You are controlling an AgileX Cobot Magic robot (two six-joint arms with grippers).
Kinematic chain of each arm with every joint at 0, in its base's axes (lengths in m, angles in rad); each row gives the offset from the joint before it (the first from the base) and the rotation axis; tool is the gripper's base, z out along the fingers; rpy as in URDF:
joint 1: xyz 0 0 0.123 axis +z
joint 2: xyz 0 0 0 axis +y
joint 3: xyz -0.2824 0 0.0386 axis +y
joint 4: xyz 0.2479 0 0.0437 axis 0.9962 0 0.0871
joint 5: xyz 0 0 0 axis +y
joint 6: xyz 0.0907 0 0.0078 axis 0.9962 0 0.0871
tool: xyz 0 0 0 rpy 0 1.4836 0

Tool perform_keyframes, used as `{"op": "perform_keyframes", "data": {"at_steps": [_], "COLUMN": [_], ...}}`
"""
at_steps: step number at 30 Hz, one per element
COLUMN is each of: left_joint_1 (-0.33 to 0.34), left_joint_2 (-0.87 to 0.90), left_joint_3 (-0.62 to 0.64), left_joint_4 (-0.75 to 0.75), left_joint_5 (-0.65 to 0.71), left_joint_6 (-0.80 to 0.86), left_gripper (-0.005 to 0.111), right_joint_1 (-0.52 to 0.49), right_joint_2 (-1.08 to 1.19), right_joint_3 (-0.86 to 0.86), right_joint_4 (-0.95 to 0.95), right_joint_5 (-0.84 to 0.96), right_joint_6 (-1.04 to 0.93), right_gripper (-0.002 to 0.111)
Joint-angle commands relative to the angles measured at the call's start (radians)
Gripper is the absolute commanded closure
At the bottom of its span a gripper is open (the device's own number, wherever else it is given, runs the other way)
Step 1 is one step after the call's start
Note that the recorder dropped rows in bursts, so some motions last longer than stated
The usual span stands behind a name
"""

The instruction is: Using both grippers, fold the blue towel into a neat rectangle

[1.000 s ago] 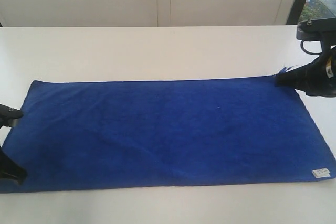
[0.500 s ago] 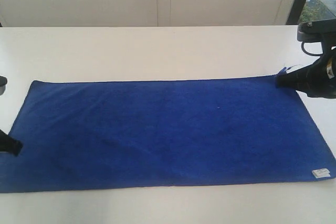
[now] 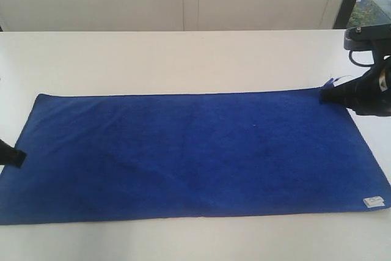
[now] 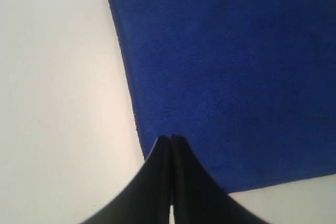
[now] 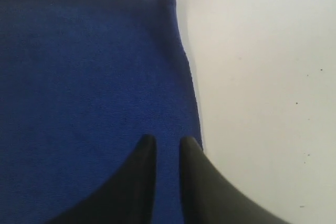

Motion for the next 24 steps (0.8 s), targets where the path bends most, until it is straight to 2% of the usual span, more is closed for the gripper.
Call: {"op": "perform_keyframes", "data": {"at_steps": [1, 5, 8, 11, 14, 16, 20, 24], "left_joint_1": [0.001, 0.036, 0.086, 0.107, 0.135, 0.148, 0.180, 0.216], "left_joint_2": [0.004, 0.057, 0.111, 0.150, 0.204, 0.232, 0.320, 0.398], "left_joint_3": [-0.044, -0.102, -0.150, -0.183, -0.233, -0.253, -0.293, -0.361], "left_joint_4": [-0.016, -0.025, -0.088, -0.148, -0.215, -0.235, -0.265, -0.362], "left_joint_5": [0.021, 0.048, 0.039, 0.037, 0.032, 0.030, -0.047, -0.042], "left_joint_6": [-0.004, -0.004, 0.011, 0.076, 0.133, 0.148, 0.195, 0.286], "left_gripper": [0.107, 0.107, 0.107, 0.107, 0.107, 0.107, 0.107, 0.107], "right_joint_1": [0.000, 0.000, 0.000, -0.002, -0.002, -0.004, -0.052, -0.089], "right_joint_2": [-0.001, -0.001, 0.008, 0.028, 0.088, 0.107, 0.157, 0.189], "right_joint_3": [-0.029, -0.059, -0.072, -0.072, -0.113, -0.134, -0.184, -0.224], "right_joint_4": [0.106, 0.190, 0.198, 0.198, 0.194, 0.192, 0.196, 0.226], "right_joint_5": [0.022, 0.040, 0.038, 0.006, 0.017, 0.020, 0.018, 0.015], "right_joint_6": [-0.105, -0.206, -0.224, -0.227, -0.230, -0.230, -0.237, -0.277], "right_gripper": [0.091, 0.091, 0.091, 0.092, 0.102, 0.102, 0.102, 0.102]}}
